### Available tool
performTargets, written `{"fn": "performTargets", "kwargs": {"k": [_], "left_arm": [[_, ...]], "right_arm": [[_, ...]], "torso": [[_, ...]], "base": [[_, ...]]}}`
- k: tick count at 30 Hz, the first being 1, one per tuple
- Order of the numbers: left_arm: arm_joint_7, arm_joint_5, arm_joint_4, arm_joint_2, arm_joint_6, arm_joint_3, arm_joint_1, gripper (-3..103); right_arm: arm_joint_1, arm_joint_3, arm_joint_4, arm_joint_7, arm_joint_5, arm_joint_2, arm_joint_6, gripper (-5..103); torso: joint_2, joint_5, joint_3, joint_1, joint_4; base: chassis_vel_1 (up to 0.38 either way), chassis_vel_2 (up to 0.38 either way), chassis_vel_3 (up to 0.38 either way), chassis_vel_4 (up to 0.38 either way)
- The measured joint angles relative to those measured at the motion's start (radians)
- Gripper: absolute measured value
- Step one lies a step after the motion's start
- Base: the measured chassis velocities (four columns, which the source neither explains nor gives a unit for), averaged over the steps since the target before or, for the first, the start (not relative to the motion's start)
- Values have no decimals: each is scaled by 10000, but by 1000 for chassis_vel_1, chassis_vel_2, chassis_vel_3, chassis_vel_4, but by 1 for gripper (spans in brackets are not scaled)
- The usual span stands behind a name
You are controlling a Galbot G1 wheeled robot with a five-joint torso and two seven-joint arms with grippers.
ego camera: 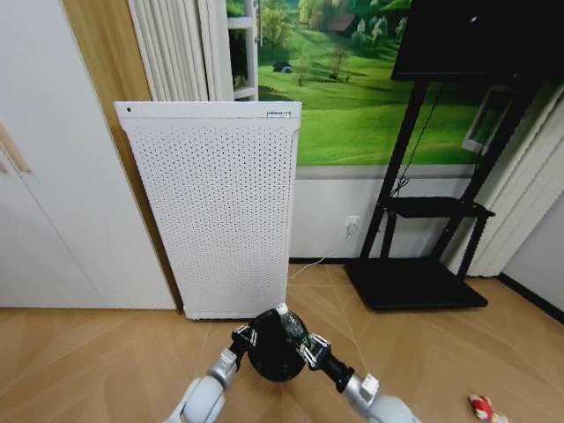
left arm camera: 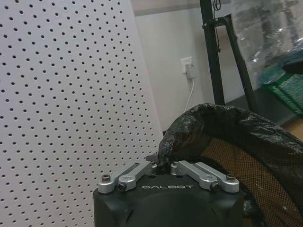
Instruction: Pick up the trash bin and place the garbage on the floor into it.
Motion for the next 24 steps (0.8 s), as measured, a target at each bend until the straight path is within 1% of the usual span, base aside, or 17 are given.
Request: {"fn": "performTargets", "kwargs": {"k": [8,15,16,17,19,21,22,24], "left_arm": [[-12,2,-10,-78,71,256,-137,7],[-13,19,-9,-112,82,310,-167,7],[-13,20,-9,-117,83,313,-180,7],[-13,21,-7,-126,83,313,-202,7],[-13,21,-4,-134,83,314,-212,7],[-13,21,-1,-137,83,307,-222,7],[-13,21,-1,-137,83,307,-222,7],[-13,21,-1,-135,83,302,-223,7]], "right_arm": [[557,-322,-335,24,-109,166,18,22],[563,-349,-386,41,-183,219,10,22],[551,-350,-388,41,-212,222,7,20],[535,-350,-388,42,-232,225,-23,27],[529,-351,-384,43,-234,229,-43,27],[530,-346,-368,44,-240,238,-83,38],[530,-346,-368,44,-240,238,-83,38],[530,-335,-341,44,-241,238,-135,49]], "torso": [[0,1,0,0,2],[0,1,0,0,1],[0,1,0,0,1],[0,1,0,0,1],[0,1,0,0,0],[0,1,0,0,1],[0,1,0,0,1],[0,1,0,0,1]], "base": [[0,0,0,0],[0,0,0,0],[0,0,0,0],[0,0,0,0],[0,0,0,0],[0,0,0,0],[0,0,0,0],[0,0,0,0]]}}
